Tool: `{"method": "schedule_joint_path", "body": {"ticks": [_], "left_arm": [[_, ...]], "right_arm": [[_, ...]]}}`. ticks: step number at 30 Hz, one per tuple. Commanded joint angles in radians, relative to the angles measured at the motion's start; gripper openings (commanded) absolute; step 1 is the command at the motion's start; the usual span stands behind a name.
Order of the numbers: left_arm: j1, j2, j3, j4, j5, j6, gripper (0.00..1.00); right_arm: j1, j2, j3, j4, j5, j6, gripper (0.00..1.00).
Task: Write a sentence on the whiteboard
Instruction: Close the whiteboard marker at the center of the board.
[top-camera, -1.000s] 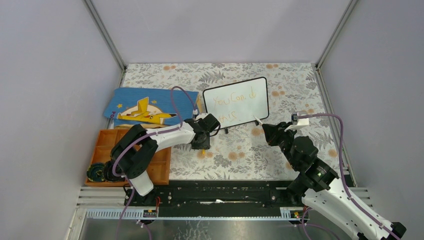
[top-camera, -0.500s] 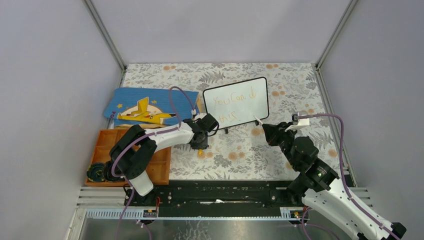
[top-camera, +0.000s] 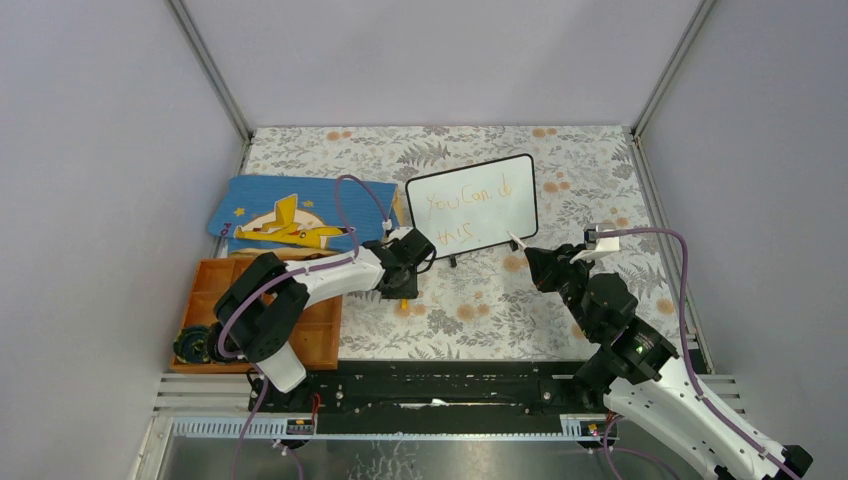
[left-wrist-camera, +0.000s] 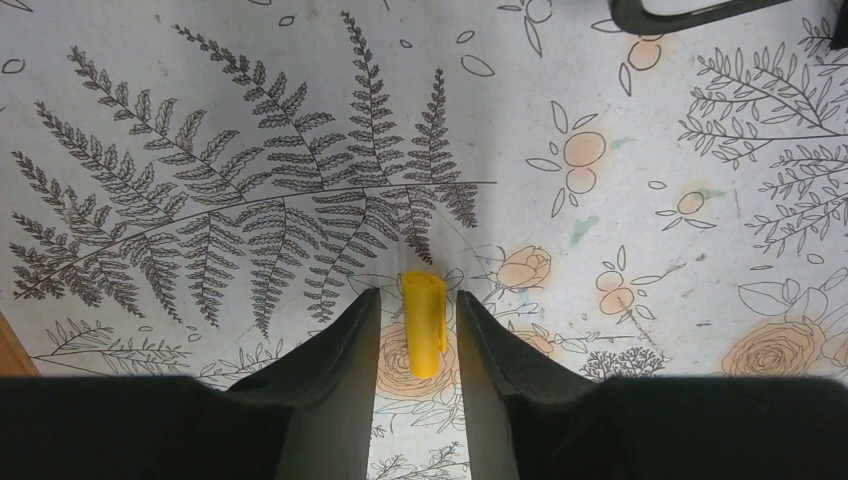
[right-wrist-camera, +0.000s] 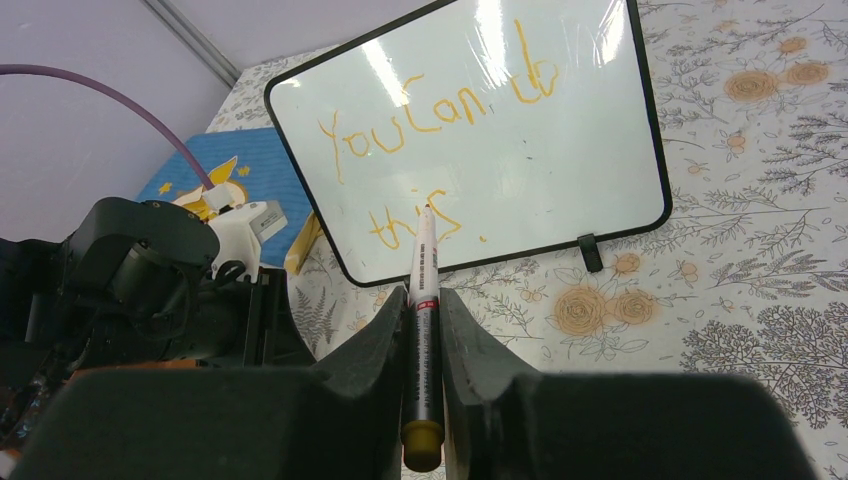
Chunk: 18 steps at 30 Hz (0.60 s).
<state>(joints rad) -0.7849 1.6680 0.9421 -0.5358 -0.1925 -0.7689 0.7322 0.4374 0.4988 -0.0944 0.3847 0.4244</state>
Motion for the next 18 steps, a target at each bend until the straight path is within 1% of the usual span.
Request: {"method": "schedule_joint_path", "body": {"ticks": [1, 8, 16, 18], "left_arm": [[-0.018, 0.041, -0.063, -0.025, 0.041, -0.020, 0.41], [-0.045, 0.083, -0.045, -0.037, 0.024, -0.027, 0.39], [-0.054, 0.100, -0.043, -0.038, 0.031, -0.032, 0.29], [-0.056, 0.099, -0.044, -0.038, 0.030, -0.033, 0.25]], "right_arm": [[0.006, -0.003, -0.003, 0.036, 0.023, 0.008, 0.00], [0.006, -0.009, -0.007, 0.033, 0.022, 0.009, 0.00], [0.006, -0.027, -0.013, 0.026, 0.034, 0.002, 0.00], [0.006, -0.028, -0.017, 0.028, 0.034, 0.001, 0.00]]}}
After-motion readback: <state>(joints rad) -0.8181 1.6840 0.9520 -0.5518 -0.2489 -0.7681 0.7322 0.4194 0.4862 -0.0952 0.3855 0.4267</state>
